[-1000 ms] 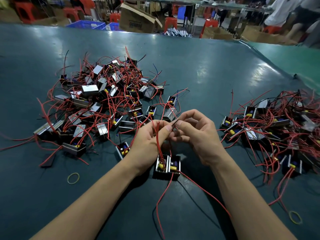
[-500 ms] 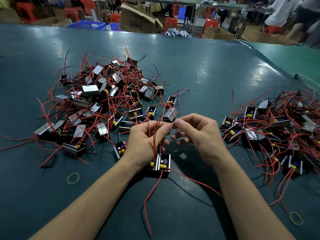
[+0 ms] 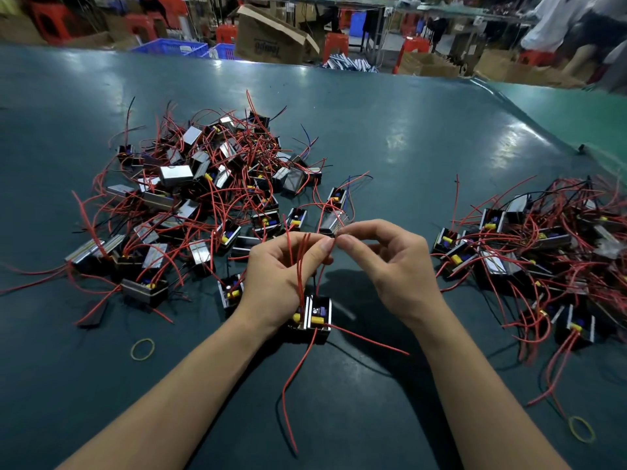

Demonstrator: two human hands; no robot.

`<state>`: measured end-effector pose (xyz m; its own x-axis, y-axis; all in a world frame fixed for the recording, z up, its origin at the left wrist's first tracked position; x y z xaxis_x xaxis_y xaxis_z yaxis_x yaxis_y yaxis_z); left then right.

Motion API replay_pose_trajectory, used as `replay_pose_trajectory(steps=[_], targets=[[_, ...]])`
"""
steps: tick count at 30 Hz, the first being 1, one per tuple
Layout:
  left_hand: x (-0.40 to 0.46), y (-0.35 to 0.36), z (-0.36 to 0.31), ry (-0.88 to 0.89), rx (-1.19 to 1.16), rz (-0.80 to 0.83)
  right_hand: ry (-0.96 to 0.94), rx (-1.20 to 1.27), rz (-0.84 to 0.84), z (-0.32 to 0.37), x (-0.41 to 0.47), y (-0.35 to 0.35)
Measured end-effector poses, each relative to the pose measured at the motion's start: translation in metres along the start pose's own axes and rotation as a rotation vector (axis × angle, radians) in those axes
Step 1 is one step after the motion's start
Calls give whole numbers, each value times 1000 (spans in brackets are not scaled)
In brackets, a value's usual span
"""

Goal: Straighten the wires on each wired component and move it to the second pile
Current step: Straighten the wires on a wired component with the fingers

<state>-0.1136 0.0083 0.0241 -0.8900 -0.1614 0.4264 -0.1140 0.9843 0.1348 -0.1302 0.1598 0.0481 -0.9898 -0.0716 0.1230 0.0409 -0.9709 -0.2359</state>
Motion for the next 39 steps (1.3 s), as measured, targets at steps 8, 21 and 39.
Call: replay_pose_trajectory(steps=[8,21,39], targets=[[0,-2,-5,110,90,-39,106,13,-16,-6,2,-1],[-1,-7,1,75,186,-83,134,233,-27,-6,1,0],[1,-1,-2,122,29,2,-48,-98,-61,1,0,6]])
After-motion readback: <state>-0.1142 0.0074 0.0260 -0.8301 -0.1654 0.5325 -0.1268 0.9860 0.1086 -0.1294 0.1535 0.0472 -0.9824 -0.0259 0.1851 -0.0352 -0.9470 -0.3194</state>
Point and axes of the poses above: each hand's wrist, its own x-axis towards the middle knuckle, its own y-axis out of the palm, z = x × y, the point moved 5 cm from there along x, towards the middle knuckle, and after that the axes turned 15 degrees about y, right-handed, at the moved point
